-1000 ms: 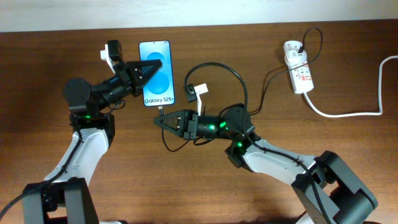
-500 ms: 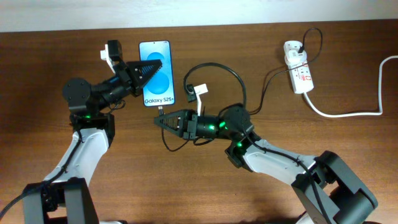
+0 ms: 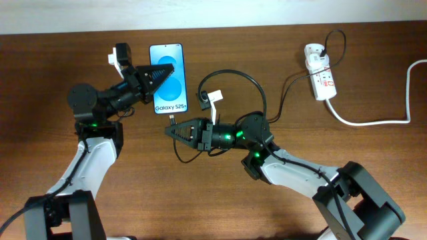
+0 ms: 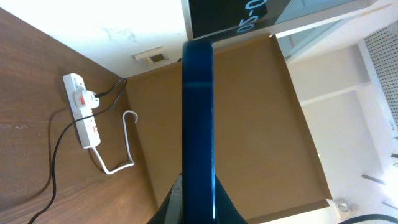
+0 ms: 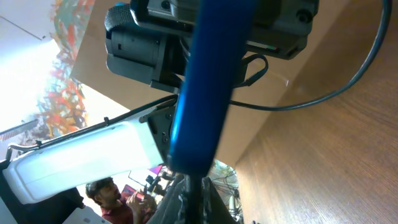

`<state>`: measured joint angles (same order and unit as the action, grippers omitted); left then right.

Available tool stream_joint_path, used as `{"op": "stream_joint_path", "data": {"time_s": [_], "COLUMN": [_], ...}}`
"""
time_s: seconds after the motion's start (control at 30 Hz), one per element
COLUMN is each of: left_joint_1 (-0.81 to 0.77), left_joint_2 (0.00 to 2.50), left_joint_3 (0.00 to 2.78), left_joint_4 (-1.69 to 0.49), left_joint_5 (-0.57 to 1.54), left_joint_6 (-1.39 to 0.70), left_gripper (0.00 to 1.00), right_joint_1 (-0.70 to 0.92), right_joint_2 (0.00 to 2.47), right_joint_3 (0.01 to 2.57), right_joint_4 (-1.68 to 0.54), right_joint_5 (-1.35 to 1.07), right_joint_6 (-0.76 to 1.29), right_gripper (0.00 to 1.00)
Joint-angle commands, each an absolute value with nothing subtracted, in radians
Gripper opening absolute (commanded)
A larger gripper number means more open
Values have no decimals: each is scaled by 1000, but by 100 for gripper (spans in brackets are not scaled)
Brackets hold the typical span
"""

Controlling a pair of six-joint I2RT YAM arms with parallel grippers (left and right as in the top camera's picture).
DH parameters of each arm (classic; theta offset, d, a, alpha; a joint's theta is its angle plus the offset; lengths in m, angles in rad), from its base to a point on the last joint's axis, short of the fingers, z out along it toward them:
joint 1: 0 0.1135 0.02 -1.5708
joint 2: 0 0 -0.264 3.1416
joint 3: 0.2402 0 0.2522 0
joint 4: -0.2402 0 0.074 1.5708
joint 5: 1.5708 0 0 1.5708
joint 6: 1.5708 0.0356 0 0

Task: Plug charger to phone and switch on socket

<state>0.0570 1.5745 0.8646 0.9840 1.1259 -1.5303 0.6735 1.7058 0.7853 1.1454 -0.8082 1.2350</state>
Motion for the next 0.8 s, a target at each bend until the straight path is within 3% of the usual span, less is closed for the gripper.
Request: {"op": "stream_joint_path", "data": {"time_s": [0.0, 0.77], "left_joint_1": [54, 54], "left_joint_2": [1555, 1556], "left_joint_3": [878, 878], "left_joint_4": [990, 990], "left_joint_5": [1119, 1131], "left_joint_6": [-1525, -1487], "left_gripper": [0, 0], "right_joint_1": [673, 672], "right_joint_2": [1707, 1707], "right_joint_3": [797, 797], "right_joint_4": [1159, 1119], "right_joint_5": [-827, -797], "right_joint_6": [1239, 1209], "right_gripper": [4, 4]}}
